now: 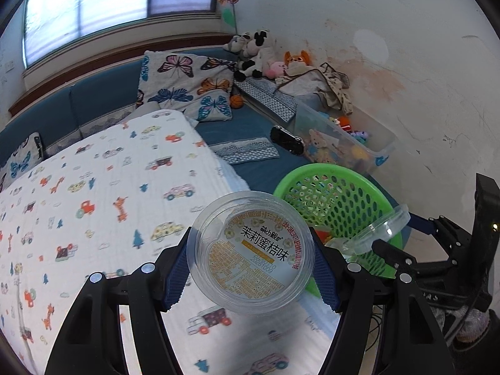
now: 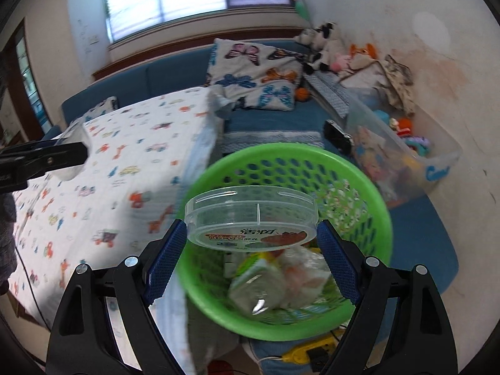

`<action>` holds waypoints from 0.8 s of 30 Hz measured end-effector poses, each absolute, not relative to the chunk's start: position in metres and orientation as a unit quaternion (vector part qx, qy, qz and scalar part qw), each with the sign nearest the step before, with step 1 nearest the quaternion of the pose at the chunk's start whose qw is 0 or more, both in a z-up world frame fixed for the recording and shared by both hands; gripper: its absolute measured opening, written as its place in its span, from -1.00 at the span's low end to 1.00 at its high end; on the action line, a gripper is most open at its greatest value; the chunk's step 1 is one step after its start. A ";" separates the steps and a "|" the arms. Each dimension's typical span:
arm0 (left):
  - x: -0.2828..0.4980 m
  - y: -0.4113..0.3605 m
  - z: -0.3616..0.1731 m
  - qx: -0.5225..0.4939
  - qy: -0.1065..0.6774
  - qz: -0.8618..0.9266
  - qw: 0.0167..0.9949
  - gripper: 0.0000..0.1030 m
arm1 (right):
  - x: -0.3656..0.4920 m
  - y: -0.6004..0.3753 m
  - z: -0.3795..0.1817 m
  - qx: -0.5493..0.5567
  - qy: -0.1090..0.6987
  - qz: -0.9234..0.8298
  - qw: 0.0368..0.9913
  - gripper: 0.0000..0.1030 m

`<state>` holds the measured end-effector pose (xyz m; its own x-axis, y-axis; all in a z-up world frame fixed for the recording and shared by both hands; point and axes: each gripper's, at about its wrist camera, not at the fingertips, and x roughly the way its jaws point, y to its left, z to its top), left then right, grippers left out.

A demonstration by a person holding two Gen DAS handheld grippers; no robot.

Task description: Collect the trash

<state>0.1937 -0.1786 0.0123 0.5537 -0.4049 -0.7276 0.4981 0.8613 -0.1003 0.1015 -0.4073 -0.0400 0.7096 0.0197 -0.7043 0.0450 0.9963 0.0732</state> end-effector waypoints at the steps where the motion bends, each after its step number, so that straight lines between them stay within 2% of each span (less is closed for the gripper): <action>1: 0.194 -0.181 0.012 0.059 0.398 -0.258 0.878 0.28 | 0.102 -0.411 -0.041 0.043 0.382 -0.010 0.923 0.64; 24: 0.205 -0.252 -0.012 0.079 0.428 -0.298 0.850 0.29 | 0.107 -0.460 -0.051 0.080 0.390 -0.058 0.916 0.66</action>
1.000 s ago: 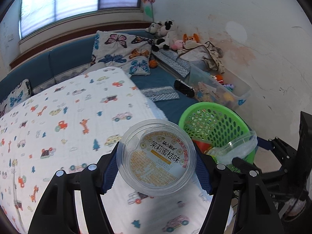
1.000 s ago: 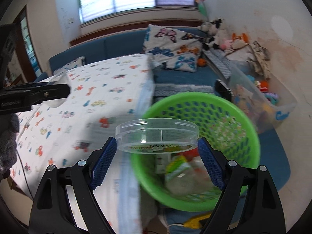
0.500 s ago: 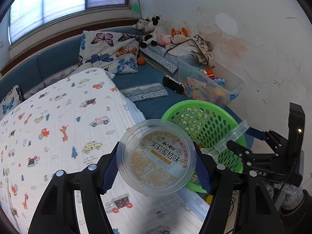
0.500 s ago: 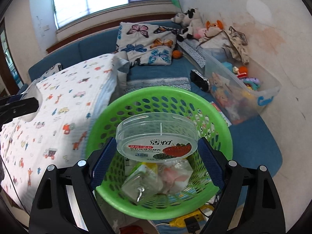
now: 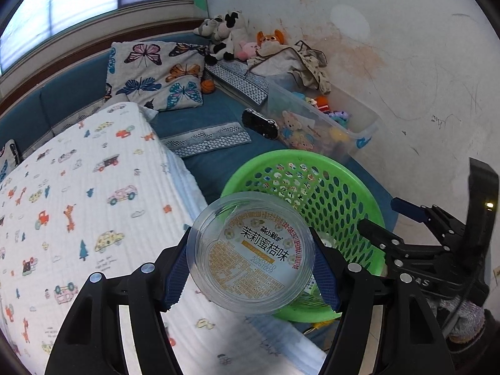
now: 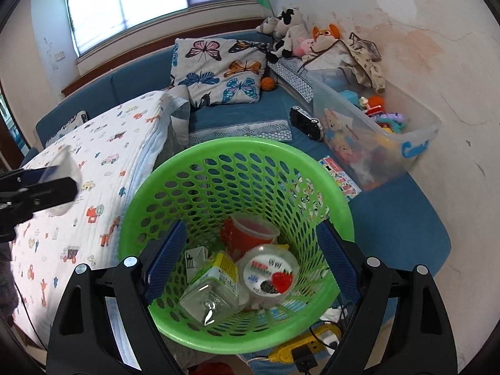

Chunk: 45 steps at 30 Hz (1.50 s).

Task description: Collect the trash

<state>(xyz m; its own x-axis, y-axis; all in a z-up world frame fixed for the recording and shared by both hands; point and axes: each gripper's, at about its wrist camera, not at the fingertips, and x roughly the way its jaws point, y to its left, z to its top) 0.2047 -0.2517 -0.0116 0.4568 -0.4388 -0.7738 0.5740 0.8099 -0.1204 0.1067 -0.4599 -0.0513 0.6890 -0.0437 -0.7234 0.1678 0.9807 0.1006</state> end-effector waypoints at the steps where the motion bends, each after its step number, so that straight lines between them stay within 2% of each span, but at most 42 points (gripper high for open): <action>1: 0.205 -0.254 -0.013 0.080 0.429 -0.299 0.849 0.29 | 0.103 -0.460 -0.050 0.080 0.387 -0.057 0.917 0.66; 15: 0.208 -0.274 -0.028 0.087 0.443 -0.307 0.838 0.31 | 0.077 -0.450 -0.037 0.086 0.368 -0.037 0.925 0.66; 17: 0.208 -0.274 -0.028 0.085 0.443 -0.308 0.837 0.42 | 0.075 -0.450 -0.036 0.090 0.366 -0.036 0.925 0.66; 24: 0.202 -0.273 -0.026 0.084 0.438 -0.316 0.837 0.47 | 0.069 -0.448 -0.035 0.092 0.365 -0.035 0.926 0.66; 30: 0.194 -0.257 -0.015 0.079 0.426 -0.309 0.847 0.49 | 0.060 -0.442 -0.030 0.097 0.359 -0.029 0.928 0.66; 45: 0.159 -0.190 0.013 0.064 0.385 -0.271 0.880 0.75 | 0.043 -0.401 -0.012 0.095 0.341 0.005 0.935 0.69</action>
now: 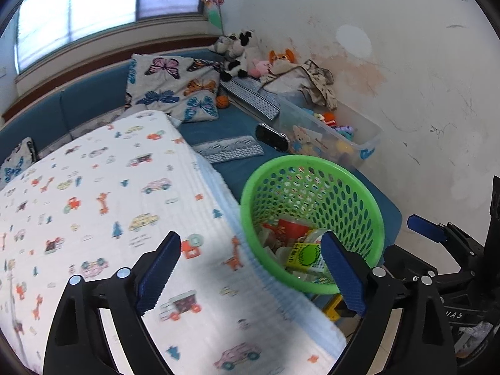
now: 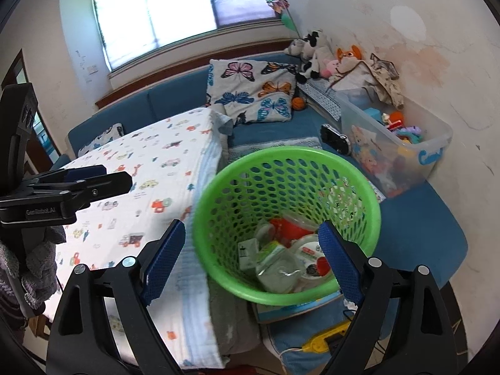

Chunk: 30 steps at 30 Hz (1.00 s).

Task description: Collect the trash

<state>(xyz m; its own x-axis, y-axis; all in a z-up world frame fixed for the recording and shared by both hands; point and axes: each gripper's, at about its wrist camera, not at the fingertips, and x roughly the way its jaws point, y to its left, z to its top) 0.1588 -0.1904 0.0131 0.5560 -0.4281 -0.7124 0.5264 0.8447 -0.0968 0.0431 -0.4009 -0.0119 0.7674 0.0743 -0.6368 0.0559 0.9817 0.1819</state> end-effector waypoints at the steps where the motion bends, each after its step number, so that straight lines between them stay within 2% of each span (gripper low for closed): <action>1: 0.157 -0.187 0.015 0.064 0.382 -0.269 0.882 0.78 | 0.042 -0.397 -0.011 0.096 0.341 0.008 0.935 0.69; 30: 0.095 -0.078 0.030 0.045 0.328 -0.190 0.924 0.83 | 0.021 -0.319 0.001 0.055 0.333 0.032 0.941 0.80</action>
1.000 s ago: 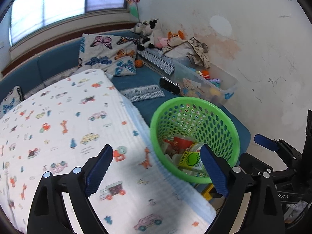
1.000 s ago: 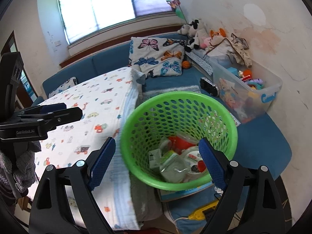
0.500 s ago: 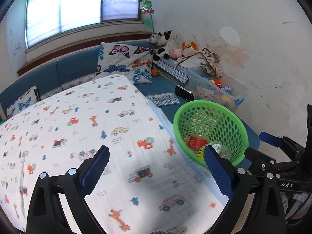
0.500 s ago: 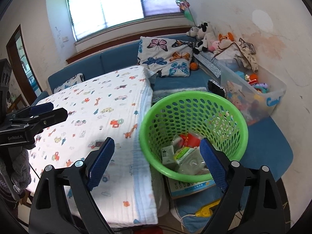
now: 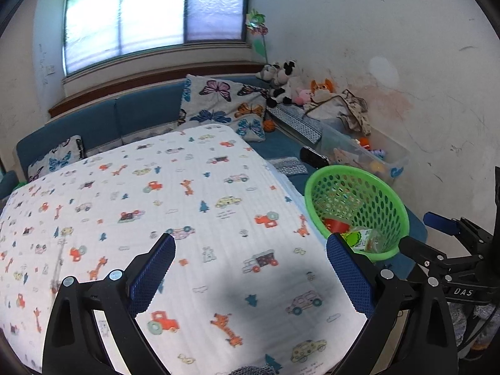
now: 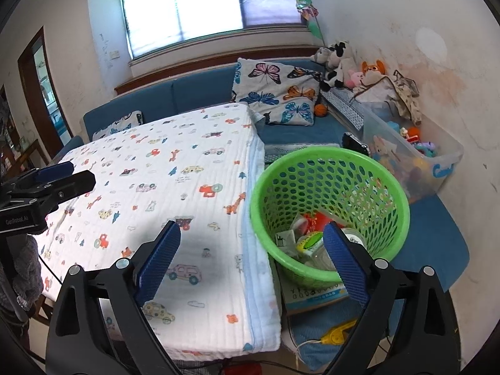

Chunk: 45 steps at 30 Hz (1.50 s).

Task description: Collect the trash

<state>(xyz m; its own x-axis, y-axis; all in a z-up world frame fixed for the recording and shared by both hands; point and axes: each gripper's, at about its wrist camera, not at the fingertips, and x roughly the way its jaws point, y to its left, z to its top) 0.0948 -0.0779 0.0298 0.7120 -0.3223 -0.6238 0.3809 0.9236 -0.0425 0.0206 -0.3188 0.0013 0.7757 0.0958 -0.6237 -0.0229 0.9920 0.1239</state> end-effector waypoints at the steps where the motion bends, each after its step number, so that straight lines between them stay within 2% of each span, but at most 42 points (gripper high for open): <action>1: 0.094 -0.075 0.030 0.041 0.328 -0.189 0.925 0.83 | 0.020 -0.318 0.001 0.055 0.333 0.032 0.941 0.81; 17: 0.082 -0.041 0.029 0.013 0.320 -0.156 0.934 0.83 | 0.017 -0.306 0.007 0.047 0.326 0.038 0.944 0.88; 45: 0.056 -0.035 0.026 0.055 0.281 -0.096 0.953 0.83 | -0.010 -0.284 0.011 0.022 0.299 0.025 0.954 0.91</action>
<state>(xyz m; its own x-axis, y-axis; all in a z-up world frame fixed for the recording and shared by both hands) 0.0559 -0.0350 0.0261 0.8238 -0.1521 -0.5461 0.2134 0.9757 0.0502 -0.0095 -0.2842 0.0107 0.8196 0.0611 -0.5697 -0.0344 0.9978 0.0575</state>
